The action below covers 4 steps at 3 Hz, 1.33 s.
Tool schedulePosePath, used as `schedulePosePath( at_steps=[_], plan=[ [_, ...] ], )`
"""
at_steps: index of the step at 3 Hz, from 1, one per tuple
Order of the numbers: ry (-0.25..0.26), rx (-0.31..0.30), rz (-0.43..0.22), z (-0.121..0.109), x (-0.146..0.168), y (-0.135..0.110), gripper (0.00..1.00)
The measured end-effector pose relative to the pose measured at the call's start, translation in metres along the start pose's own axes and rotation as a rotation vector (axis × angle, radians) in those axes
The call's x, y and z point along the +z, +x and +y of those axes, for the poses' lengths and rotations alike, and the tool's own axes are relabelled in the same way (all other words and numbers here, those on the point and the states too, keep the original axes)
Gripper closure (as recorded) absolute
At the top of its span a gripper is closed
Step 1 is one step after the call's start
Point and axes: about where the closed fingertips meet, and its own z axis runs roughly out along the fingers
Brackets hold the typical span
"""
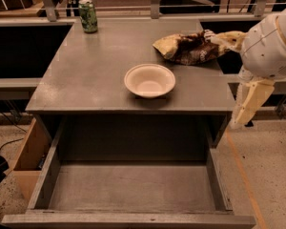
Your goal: Move paper bowl near green can
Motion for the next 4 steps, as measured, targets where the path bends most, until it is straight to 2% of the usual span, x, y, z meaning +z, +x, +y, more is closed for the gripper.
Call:
schedulePosePath(
  at_steps=[1,2,3,4],
  plan=[
    [0.016,-0.089,-0.018,-0.008,0.024,-0.015,0.00],
    [0.016,-0.089,-0.018,-0.008,0.024,-0.015,0.00],
    [0.054,-0.084,-0.036,0.001,0.029,-0.018,0.00],
    [0.138,-0.061,-0.103,-0.003,0.063,-0.011,0.00]
  ],
)
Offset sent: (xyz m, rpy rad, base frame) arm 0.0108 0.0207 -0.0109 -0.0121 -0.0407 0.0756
